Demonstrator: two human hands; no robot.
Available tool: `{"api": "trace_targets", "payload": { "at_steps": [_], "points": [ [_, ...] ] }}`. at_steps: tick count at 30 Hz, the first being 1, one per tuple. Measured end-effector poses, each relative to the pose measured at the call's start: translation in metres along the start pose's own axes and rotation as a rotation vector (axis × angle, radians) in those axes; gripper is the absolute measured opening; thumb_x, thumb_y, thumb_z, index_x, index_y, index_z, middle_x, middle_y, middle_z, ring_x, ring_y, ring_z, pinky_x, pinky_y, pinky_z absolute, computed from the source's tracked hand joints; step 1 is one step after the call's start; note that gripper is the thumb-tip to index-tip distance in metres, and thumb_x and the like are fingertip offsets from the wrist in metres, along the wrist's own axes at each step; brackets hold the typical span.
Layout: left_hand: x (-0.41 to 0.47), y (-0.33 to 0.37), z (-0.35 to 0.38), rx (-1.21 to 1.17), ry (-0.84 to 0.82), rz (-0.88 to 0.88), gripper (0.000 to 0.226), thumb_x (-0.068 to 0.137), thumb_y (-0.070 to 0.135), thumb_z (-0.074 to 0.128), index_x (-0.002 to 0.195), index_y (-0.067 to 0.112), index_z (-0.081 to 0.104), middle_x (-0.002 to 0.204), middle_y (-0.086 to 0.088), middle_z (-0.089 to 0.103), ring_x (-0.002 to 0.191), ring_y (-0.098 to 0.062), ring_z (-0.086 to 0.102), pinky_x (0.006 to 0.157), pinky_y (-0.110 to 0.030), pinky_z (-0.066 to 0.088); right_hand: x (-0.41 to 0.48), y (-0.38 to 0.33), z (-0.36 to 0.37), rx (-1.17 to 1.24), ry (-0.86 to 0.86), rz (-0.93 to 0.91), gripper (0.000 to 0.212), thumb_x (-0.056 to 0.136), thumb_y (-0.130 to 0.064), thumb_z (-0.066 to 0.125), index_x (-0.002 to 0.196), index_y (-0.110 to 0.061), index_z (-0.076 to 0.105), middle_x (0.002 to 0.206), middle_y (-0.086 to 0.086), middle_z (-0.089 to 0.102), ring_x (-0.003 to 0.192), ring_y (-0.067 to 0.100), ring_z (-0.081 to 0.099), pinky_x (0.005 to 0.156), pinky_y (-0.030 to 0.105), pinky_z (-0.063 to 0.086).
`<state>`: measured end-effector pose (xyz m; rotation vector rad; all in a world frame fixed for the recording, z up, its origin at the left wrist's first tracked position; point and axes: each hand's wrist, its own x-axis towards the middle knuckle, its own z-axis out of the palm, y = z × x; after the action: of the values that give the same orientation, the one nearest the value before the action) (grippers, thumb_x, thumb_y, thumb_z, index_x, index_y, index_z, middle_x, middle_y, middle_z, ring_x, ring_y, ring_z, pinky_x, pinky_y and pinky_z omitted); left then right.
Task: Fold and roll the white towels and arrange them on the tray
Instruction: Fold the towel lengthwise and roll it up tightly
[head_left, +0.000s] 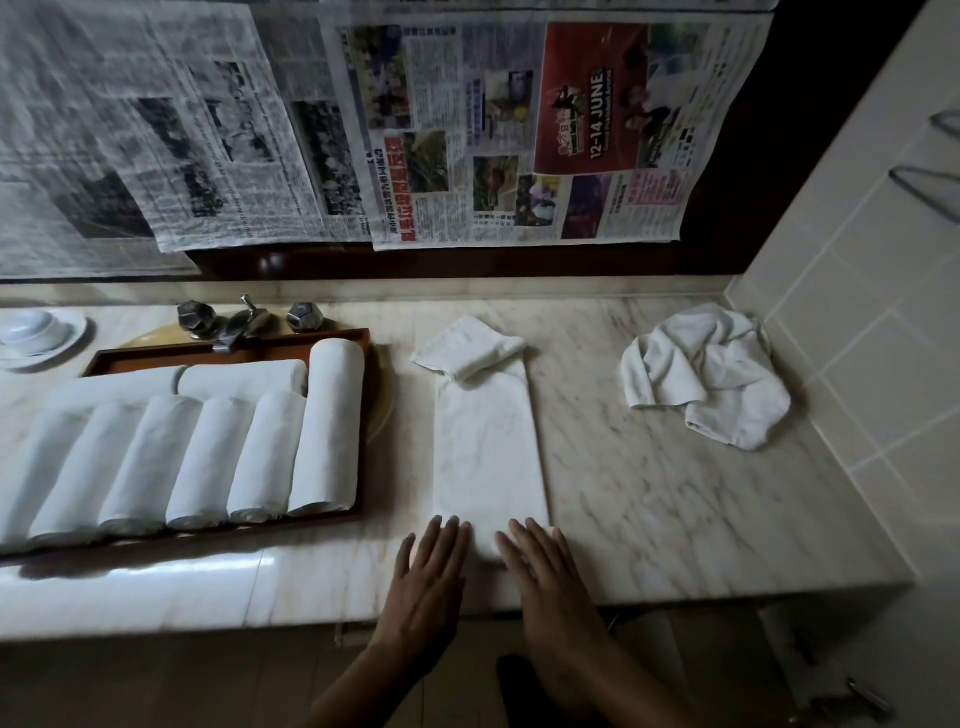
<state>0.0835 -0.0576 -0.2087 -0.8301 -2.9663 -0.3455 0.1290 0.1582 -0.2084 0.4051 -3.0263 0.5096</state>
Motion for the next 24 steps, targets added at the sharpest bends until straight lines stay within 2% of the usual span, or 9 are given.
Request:
{"api": "trace_targets", "payload": {
  "at_steps": [3,5,7,9,12,14,18,21,24],
  "points": [
    [0.014,-0.007,0.002,0.035,-0.106,0.008,0.063,0.093,0.028,0.042,0.153,0.011,0.044,0.156,-0.008,0.047,0.146,-0.028,0.042,0.115,-0.046,0.025,0.011,0.011,-0.002,-0.021,-0.044,-0.006,0.081,0.078,-0.008,0.040,0.159,-0.016,0.035,0.164,0.007,0.036,0.153,0.027,0.029,0.124,0.045,0.015],
    [0.023,-0.013,0.000,0.025,-0.174,0.019,0.063,0.092,0.030,0.044,0.152,0.011,0.044,0.155,-0.008,0.048,0.144,-0.027,0.045,0.117,-0.045,0.034,0.019,0.014,-0.007,-0.034,-0.089,-0.009,0.081,0.077,-0.009,0.041,0.157,-0.016,0.038,0.160,0.008,0.041,0.148,0.027,0.037,0.122,0.044,0.019],
    [0.029,-0.021,-0.005,-0.007,-0.200,0.038,0.061,0.089,0.028,0.049,0.148,0.012,0.048,0.149,-0.006,0.055,0.137,-0.025,0.054,0.105,-0.044,0.051,0.026,0.017,-0.012,-0.057,-0.119,-0.024,0.079,0.076,-0.010,0.040,0.155,-0.015,0.042,0.153,0.008,0.049,0.140,0.027,0.045,0.117,0.042,0.025],
    [0.032,-0.025,-0.011,-0.038,-0.211,0.068,0.067,0.080,0.022,0.069,0.144,0.014,0.052,0.142,-0.003,0.061,0.128,-0.024,0.061,0.092,-0.043,0.057,0.031,0.021,-0.015,-0.074,-0.133,-0.046,0.080,0.074,-0.006,0.043,0.153,-0.015,0.044,0.148,0.008,0.053,0.133,0.026,0.050,0.115,0.040,0.031],
    [0.030,-0.026,-0.020,-0.022,-0.225,0.076,0.078,0.068,0.022,0.088,0.139,0.015,0.056,0.135,0.000,0.064,0.121,-0.019,0.064,0.084,-0.040,0.058,0.032,0.024,-0.022,-0.033,-0.153,-0.035,0.084,0.069,0.003,0.067,0.148,-0.018,0.049,0.142,0.003,0.059,0.127,0.020,0.054,0.110,0.034,0.044],
    [0.025,-0.025,-0.022,-0.012,-0.202,0.093,0.078,0.065,0.024,0.090,0.135,0.016,0.057,0.131,0.003,0.065,0.117,-0.015,0.065,0.083,-0.038,0.058,0.027,0.024,-0.022,0.023,-0.155,-0.016,0.077,0.073,-0.006,0.083,0.143,-0.019,0.055,0.135,0.000,0.064,0.121,0.019,0.062,0.101,0.030,0.050],
    [0.008,-0.029,-0.024,-0.056,-0.141,0.164,0.063,0.071,0.025,0.082,0.126,0.022,0.052,0.125,0.008,0.061,0.113,-0.011,0.060,0.084,-0.032,0.053,0.017,0.021,-0.030,0.097,-0.147,0.004,0.053,0.088,-0.017,0.077,0.137,-0.019,0.057,0.133,0.002,0.064,0.119,0.021,0.063,0.096,0.031,0.055],
    [0.002,-0.033,-0.022,-0.140,-0.157,0.158,0.044,0.085,0.031,0.066,0.125,0.027,0.048,0.127,0.012,0.054,0.113,-0.011,0.055,0.088,-0.030,0.046,0.010,0.022,-0.034,0.124,-0.119,-0.027,0.050,0.084,-0.014,0.081,0.128,-0.021,0.057,0.131,-0.002,0.057,0.111,0.016,0.063,0.084,0.027,0.056],
    [0.000,-0.034,-0.023,-0.217,-0.152,0.125,0.033,0.093,0.037,0.057,0.123,0.028,0.051,0.124,0.012,0.047,0.104,-0.013,0.053,0.087,-0.033,0.046,0.007,0.022,-0.036,0.176,-0.149,-0.022,0.043,0.094,-0.013,0.070,0.135,-0.020,0.057,0.134,-0.004,0.051,0.118,0.012,0.056,0.093,0.021,0.050]
  ]
}}
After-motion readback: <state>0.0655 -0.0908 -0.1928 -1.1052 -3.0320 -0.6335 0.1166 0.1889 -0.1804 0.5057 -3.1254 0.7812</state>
